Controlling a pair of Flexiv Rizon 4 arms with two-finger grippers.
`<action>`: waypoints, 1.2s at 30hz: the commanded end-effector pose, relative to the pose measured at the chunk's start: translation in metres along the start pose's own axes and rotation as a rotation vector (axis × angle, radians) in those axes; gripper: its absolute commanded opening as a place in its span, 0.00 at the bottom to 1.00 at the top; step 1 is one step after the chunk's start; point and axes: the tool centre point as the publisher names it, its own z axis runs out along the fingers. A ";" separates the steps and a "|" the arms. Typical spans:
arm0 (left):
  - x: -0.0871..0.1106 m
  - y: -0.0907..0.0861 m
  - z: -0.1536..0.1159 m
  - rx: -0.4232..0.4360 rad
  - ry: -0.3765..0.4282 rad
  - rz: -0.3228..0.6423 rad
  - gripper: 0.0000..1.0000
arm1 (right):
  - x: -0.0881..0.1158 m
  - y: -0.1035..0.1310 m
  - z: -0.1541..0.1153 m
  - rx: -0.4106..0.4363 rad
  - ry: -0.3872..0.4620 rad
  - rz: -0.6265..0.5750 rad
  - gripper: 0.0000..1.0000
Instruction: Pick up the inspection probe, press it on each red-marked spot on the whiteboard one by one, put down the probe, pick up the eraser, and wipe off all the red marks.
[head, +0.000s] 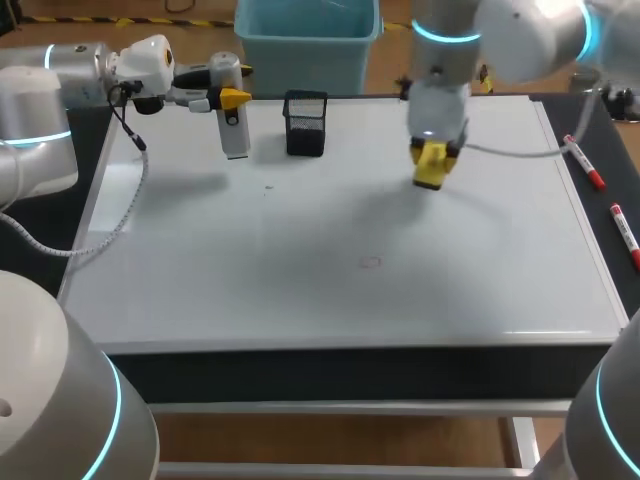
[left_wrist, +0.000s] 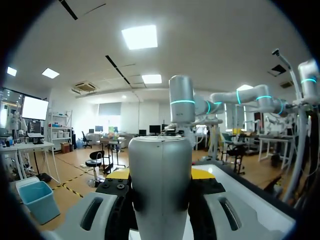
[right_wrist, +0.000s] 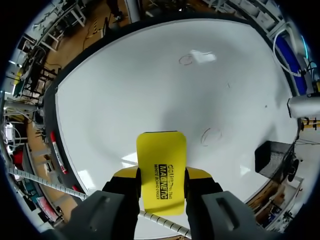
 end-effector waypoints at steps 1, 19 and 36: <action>-0.001 -0.001 0.000 0.000 0.003 0.000 0.00 | 0.029 -0.018 -0.003 -0.013 -0.006 0.016 0.00; -0.001 -0.001 0.000 0.000 0.003 0.000 0.00 | 0.082 -0.062 0.008 -0.040 0.010 0.123 0.00; -0.001 -0.001 0.000 0.000 0.003 0.000 0.00 | 0.091 -0.069 0.010 -0.050 0.006 0.151 0.00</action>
